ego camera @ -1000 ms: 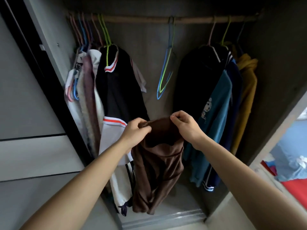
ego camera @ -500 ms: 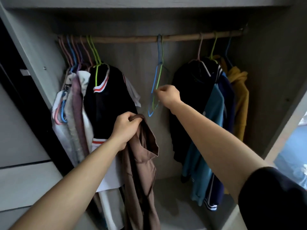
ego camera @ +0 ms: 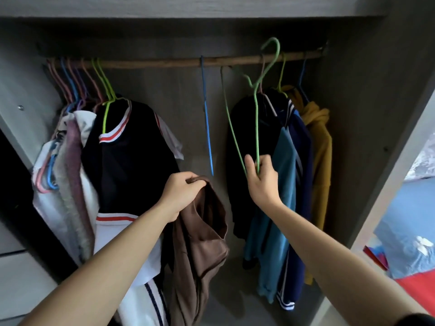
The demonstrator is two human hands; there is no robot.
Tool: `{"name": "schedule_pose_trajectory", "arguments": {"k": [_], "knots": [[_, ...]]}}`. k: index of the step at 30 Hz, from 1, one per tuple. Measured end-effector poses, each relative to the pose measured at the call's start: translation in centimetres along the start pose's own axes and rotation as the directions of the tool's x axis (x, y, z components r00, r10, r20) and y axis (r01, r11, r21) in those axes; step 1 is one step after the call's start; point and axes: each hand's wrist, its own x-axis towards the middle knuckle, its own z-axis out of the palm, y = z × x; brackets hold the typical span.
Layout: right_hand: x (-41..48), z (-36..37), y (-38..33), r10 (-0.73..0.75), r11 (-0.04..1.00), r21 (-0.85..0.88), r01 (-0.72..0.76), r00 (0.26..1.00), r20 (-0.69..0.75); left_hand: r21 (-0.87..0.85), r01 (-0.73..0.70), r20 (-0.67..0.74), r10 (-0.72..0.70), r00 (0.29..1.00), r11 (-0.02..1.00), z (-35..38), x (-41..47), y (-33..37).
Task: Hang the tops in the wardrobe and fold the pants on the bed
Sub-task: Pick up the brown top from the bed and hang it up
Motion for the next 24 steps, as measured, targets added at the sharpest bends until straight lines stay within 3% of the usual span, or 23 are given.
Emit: {"name": "schedule_pose_trajectory", "arguments": {"k": [8, 14, 19, 24], "knots": [[-2.0, -3.6, 3.0, 0.102, 0.992, -0.072, -0.105, 0.994, -0.049, 0.057, 0.028, -0.009, -0.027, 1.000, 0.998, 2.0, 0.4, -2.2], [-5.5, -7.9, 3.6, 0.099, 0.961, -0.263, -0.084, 0.994, 0.047, 0.150, 0.011, -0.007, -0.010, 1.000, 0.989, 4.3, 0.2, -5.2], [-7.8, -11.1, 3.5, 0.121, 0.844, -0.535, -0.029, 0.983, 0.137, 0.250, -0.010, 0.018, 0.006, 1.000, 0.968, 6.6, -0.1, -7.3], [-10.6, -13.7, 1.9, 0.123, 0.721, -0.691, 0.059, 0.969, 0.212, 0.373, 0.023, 0.034, -0.039, 0.999, 0.927, 8.1, -0.2, -8.7]]}}
